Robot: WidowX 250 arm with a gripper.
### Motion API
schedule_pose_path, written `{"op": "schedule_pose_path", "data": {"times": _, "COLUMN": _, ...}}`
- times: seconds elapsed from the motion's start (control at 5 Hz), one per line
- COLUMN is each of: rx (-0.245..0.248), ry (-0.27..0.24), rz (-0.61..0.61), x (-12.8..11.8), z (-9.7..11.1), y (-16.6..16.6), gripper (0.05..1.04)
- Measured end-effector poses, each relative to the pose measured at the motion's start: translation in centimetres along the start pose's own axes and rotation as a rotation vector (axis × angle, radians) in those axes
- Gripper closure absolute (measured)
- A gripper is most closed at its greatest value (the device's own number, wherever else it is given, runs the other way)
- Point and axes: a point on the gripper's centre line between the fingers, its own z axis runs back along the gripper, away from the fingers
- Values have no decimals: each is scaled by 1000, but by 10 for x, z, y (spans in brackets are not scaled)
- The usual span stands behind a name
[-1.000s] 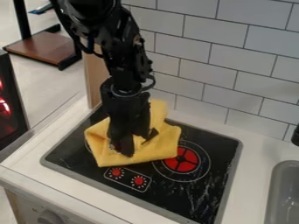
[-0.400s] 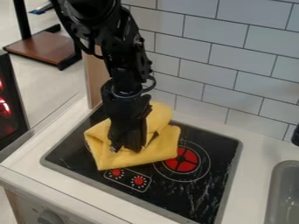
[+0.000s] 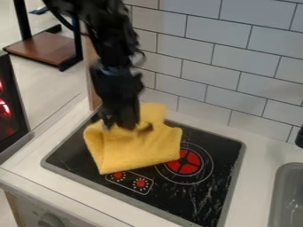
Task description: Unfold cloth from bottom right to top left
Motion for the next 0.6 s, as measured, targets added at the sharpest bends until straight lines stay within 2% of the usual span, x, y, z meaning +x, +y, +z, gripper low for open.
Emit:
{"op": "schedule_pose_path", "data": {"times": 0.2, "rx": -74, "ry": 5, "rz": 87, "x": 20, "z": 15, "y": -31, "gripper": 1034}}
{"op": "schedule_pose_path", "data": {"times": 0.4, "rx": -86, "ry": -48, "rz": 176, "x": 51, "z": 10, "y": -47, "gripper": 1034}}
{"op": "schedule_pose_path", "data": {"times": 0.6, "rx": -59, "ry": -102, "rz": 244, "x": 76, "z": -7, "y": -52, "gripper": 1034}}
